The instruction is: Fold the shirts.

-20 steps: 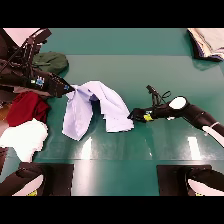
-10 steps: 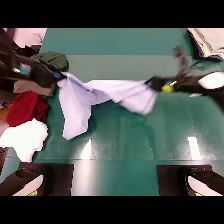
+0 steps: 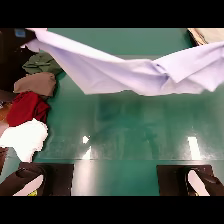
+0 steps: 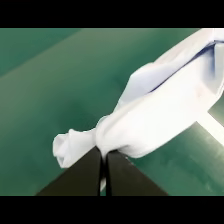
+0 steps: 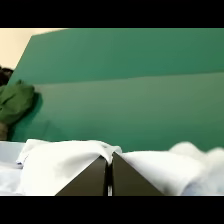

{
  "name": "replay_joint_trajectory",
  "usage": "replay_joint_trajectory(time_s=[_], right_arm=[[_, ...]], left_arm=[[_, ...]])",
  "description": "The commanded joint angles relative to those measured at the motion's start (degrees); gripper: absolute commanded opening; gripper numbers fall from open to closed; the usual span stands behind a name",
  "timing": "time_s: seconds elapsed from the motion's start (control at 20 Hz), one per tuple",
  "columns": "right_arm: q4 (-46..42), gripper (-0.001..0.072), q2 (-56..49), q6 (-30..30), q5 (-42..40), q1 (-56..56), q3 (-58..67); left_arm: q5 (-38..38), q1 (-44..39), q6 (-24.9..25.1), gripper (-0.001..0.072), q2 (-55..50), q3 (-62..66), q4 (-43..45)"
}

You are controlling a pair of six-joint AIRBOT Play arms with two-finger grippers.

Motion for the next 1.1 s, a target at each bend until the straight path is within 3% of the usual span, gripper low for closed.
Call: replay_joint_trajectory(time_s=[0.0,0.15,0.25,0.35,0.5,0.65,0.8,0.95,1.0,1.05], right_arm=[[-0.2,0.0018,3.3,2.9,4.1,-5.7,4.1],[-0.2,0.0018,1.6,5.4,9.6,-4.4,4.2],[-0.3,0.0018,-2.8,6.7,16.4,-0.3,4.2],[-0.6,0.0019,-7.6,6.7,17.2,6.4,1.2],[-0.7,0.0019,-14.6,6.6,10.1,16.6,-8.5],[-0.7,0.0019,-21.9,6.1,-2.1,22.2,-15.1],[-0.6,0.0019,-29.0,6.0,-9.6,23.0,-15.2],[-0.5,0.0021,-35.1,6.0,-11.5,22.1,-9.6],[-0.5,0.0062,-37.0,6.0,-11.7,21.9,-6.9],[-0.5,0.0326,-38.5,6.0,-11.7,21.2,-4.2]], left_arm=[[0.0,0.0,-0.2,0.0024,0.0,7.0,-5.0],[-0.7,0.0,-0.8,0.0023,0.0,9.0,-6.2],[-3.5,0.0,-1.6,0.0023,-0.1,2.8,-4.5],[-4.7,0.0,-1.6,0.0024,-0.3,-8.4,-1.8],[-1.9,0.0,-1.5,0.0024,-0.8,-28.2,1.6],[4.3,0.0,-0.1,0.0024,-0.8,-42.9,2.8],[7.7,0.0,0.4,0.0024,-0.8,-48.3,7.1],[7.6,0.0,0.3,0.0024,-0.8,-48.3,7.9],[7.5,0.0,0.3,0.0024,-0.8,-48.3,7.9],[7.6,0.0,-0.1,0.0024,-0.8,-48.3,7.8]])
